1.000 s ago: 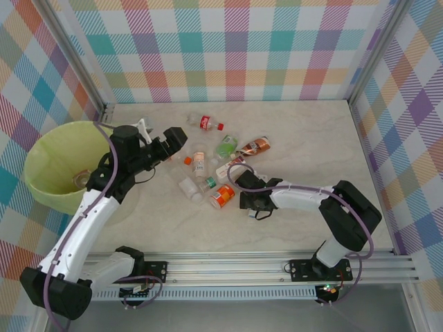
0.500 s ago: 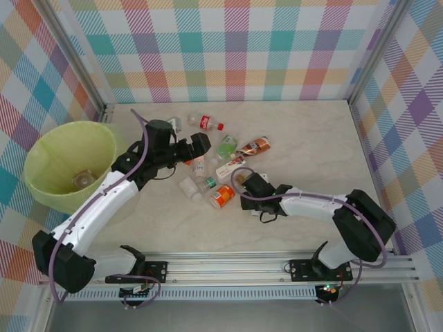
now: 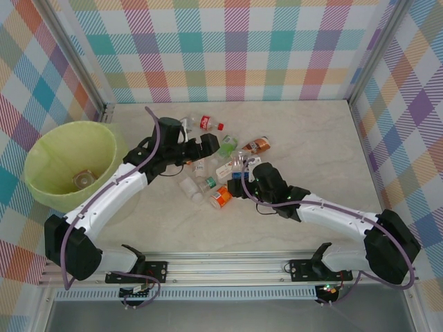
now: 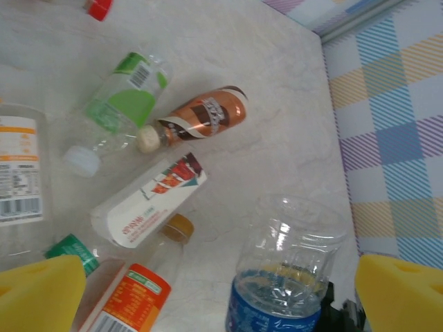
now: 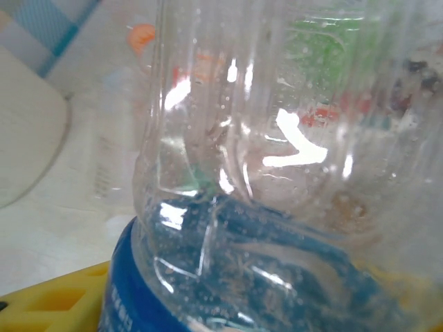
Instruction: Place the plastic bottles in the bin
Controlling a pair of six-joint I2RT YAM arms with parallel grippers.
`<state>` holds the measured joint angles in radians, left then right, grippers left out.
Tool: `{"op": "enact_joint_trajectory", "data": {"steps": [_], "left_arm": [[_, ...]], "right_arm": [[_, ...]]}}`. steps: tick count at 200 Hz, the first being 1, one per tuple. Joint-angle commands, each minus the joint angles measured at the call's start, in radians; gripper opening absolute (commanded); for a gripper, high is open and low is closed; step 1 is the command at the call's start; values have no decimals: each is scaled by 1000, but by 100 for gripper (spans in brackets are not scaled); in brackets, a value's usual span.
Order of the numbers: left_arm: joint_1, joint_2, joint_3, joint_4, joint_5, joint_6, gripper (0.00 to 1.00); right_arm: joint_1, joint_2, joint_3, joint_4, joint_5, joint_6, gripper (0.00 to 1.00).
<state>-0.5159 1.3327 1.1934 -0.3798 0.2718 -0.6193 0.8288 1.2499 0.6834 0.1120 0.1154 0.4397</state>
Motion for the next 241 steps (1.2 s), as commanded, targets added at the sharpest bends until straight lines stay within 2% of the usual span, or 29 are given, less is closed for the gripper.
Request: {"op": "enact_joint_trajectory", "data": {"steps": [1,28,52,90,125,135,145,154,166,189,220,241], "left_arm": [[-20,7,-15,94,161,15,100],[-40,-7,-54,200,221,31,100],[-48,-6,-63,199,207,42,100],[-65,50,-19,111,206,82,85],[-69,73,-20,130,242,94,76],[-70,78,-15,119,253,109,77],[-69,80,-3,70,244,129,83],[-69,76,3,42,203,129,92],[-64,61,-1,23,141,117,94],[-55,54,-14,41,161,130,84],[-55,77,-4,41,227,173,82],[-55,79,0,56,239,178,74]], "right_arm": [[-2,-2,16,150,-120,-71,46],[-2,29,47,219,-208,-94,46],[-2,50,71,265,-261,-92,47],[-1,72,121,275,-324,-108,48],[-2,76,146,279,-350,-111,49],[-1,73,149,283,-355,-113,49],[-2,67,149,289,-356,-114,49],[-2,59,143,298,-357,-117,49],[-1,46,136,302,-359,-121,50],[-1,31,132,297,-378,-134,50],[-1,35,160,288,-461,-163,50],[-1,45,196,238,-507,-189,51]]}}
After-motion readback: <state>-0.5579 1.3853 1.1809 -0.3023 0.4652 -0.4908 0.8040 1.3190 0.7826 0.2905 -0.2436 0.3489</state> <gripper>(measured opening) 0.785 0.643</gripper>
